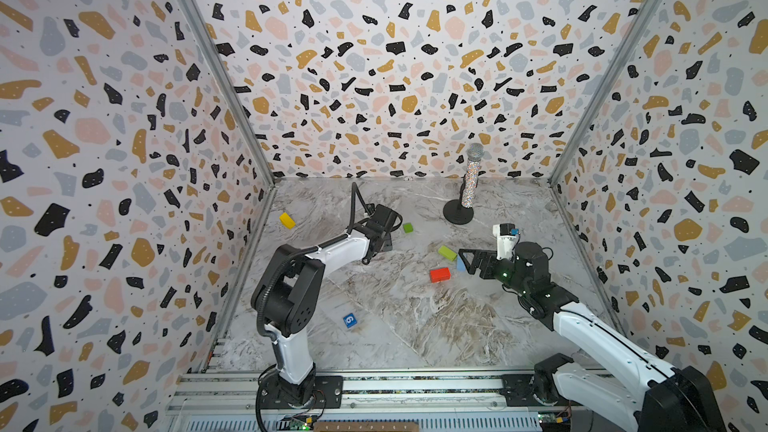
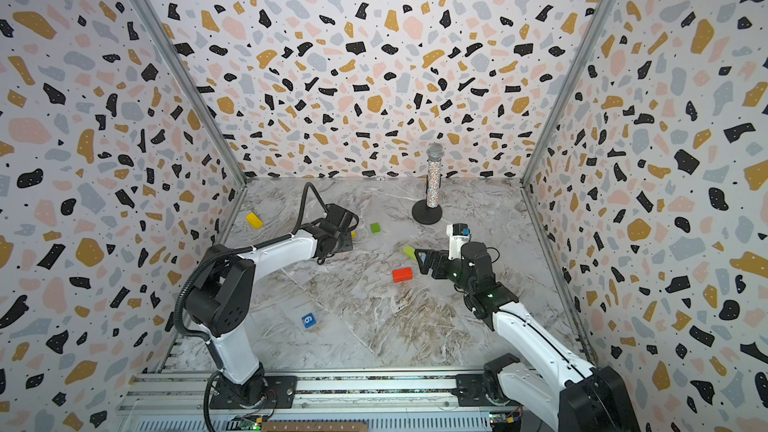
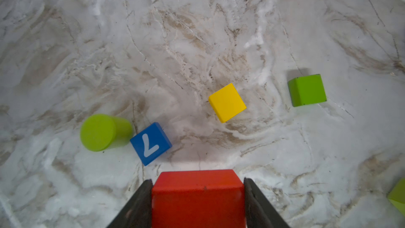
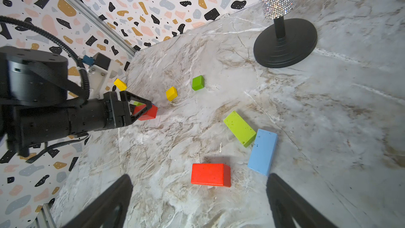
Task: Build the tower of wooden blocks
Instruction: 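Lift the red brick with the left gripper, then carry the red brick with the left gripper over the other red brick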
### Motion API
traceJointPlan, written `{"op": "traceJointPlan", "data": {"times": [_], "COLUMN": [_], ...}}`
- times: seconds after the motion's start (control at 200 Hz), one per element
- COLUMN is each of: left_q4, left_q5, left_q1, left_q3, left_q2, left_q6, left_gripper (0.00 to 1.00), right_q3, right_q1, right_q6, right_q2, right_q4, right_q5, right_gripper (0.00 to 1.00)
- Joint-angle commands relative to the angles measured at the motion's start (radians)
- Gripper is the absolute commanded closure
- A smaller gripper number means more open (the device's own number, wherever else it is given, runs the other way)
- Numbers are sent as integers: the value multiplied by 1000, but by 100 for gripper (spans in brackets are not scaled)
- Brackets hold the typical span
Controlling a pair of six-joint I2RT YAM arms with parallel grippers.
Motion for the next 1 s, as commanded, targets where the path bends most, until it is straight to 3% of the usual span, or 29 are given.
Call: {"op": "traceJointPlan", "data": {"times": [0.0, 0.591, 0.996], "left_q4": [-20, -101, -142], "left_q5": [-5, -34, -80], "left_q1": [-16, -148, -340], "left_q3": [-40, -249, -283], "left_q2": [-52, -380, -416], "left_q6": [-11, -144, -327], "left_gripper": [56, 55, 56], "right_q3": [35, 63, 36], "right_q1": [-10, -99, -150], "right_q6": [-24, -46, -36], "right_q2": [13, 19, 60], "right_q4": [-56, -139, -104], "right_q5": [28, 43, 24], "right_gripper": [3, 2, 1]}}
